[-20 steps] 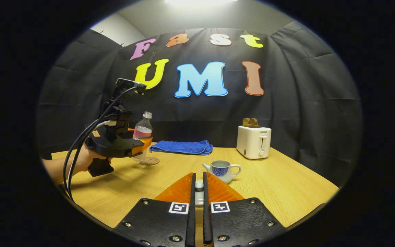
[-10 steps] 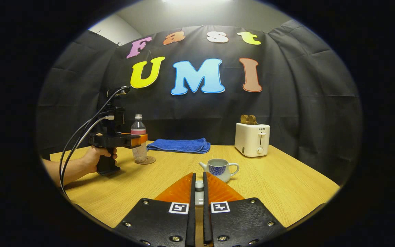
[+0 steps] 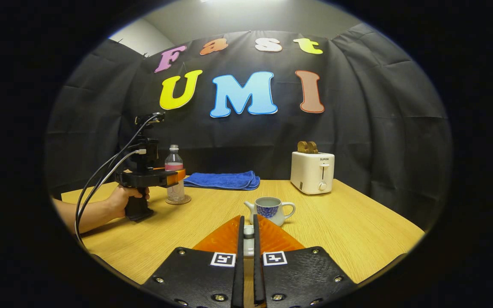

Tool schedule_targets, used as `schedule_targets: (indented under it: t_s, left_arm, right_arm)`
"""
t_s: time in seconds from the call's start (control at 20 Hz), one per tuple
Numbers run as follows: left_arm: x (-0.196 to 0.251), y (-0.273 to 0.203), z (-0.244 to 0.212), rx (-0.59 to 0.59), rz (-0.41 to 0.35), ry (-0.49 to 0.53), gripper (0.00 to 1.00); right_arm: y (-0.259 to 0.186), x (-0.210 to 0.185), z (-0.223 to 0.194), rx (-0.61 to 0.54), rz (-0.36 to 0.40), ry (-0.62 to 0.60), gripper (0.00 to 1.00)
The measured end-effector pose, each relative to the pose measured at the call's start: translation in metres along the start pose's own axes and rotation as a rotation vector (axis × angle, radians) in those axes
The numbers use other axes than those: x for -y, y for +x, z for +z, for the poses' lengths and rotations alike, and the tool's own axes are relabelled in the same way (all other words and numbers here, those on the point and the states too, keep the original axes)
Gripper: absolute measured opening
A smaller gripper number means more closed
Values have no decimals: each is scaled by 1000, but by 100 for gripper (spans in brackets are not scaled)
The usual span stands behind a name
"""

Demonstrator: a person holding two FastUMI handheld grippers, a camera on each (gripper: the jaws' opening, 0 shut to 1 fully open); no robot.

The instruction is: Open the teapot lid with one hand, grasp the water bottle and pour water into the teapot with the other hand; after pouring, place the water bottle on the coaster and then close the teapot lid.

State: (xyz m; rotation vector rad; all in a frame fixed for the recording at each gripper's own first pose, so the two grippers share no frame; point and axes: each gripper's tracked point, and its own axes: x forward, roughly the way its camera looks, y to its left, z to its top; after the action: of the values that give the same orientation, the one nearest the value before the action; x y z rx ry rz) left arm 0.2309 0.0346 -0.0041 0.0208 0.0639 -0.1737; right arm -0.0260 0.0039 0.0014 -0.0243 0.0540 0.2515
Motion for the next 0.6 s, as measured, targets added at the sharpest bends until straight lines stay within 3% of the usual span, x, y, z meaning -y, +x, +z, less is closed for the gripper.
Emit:
schedule_targets:
  t_s: [0.15,0.3,0.6]
  left_arm:
    - [-1,-2,-1,-2,12,5,89]
    - [-1,-6,-1,-9,27,27,100]
    - [-1,-23,8,6,34,6,100]
  right_arm:
    - [-1,-1,0,0,1,-4,9]
    - [-1,-2,2,3,2,-4,9]
    - [-7,-2,7,18,4,-6,9]
